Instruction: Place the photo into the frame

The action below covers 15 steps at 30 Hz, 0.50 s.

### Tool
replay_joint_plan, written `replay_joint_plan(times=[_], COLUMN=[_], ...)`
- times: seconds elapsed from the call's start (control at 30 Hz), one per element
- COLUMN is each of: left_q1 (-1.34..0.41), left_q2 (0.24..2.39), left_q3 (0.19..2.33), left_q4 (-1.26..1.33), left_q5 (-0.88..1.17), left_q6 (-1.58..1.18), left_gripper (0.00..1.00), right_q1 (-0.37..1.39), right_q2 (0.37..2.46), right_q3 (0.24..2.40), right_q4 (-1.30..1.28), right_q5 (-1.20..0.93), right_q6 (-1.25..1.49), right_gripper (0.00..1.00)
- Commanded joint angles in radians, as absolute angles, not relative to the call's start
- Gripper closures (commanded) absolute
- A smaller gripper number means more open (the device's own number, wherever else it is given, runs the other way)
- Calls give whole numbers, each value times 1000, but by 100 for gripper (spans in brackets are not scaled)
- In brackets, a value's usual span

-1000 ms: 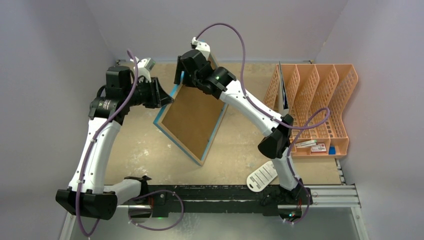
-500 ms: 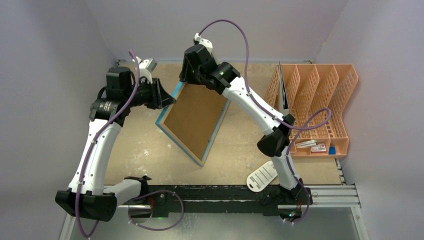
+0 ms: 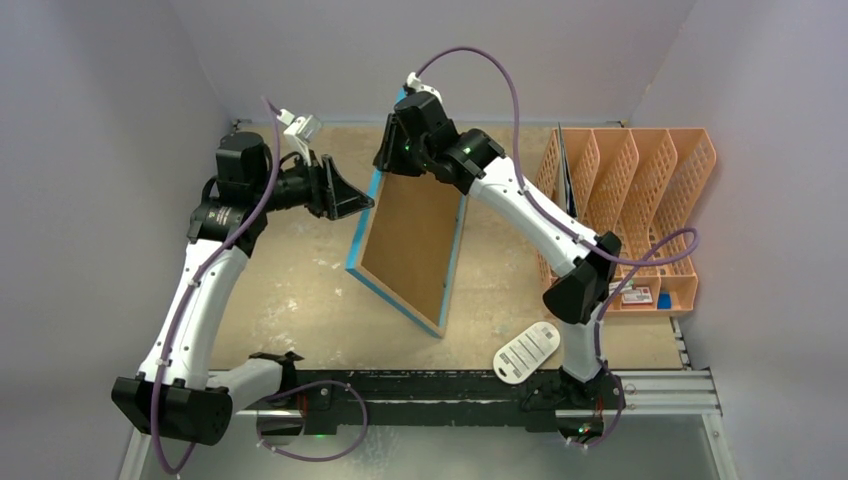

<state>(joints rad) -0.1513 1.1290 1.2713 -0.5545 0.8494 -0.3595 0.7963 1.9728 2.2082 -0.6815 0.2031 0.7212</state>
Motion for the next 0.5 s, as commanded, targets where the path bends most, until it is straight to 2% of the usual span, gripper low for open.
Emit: replay_joint_plan(times=[0.0,0.23,0.33,0.4,0.47], left_q1=[-154,-154,-155,-155,-155], left_q2=[1112,1163,1207,1228,1254], left_q3=[1267,1203,1124,1100,1088], left_q4=[-458,-512,-460,-499,-554], left_q5=[936,764,794,690,492], left_q6=[-394,-418,-512,-501,-469], left_gripper=[37,29,28,28,28], right_q1=[773,749,749,750,750], right_q2=[1905,1833,1837,1849,1857], right_q3=[2109,2003,1989,1982,1956], right_q4=[-694,-592,-575,-581,-578], right_q5=[156,104,77,91,107], right_q6=[700,719,730,731,733], right_gripper=[72,79,85,86,86])
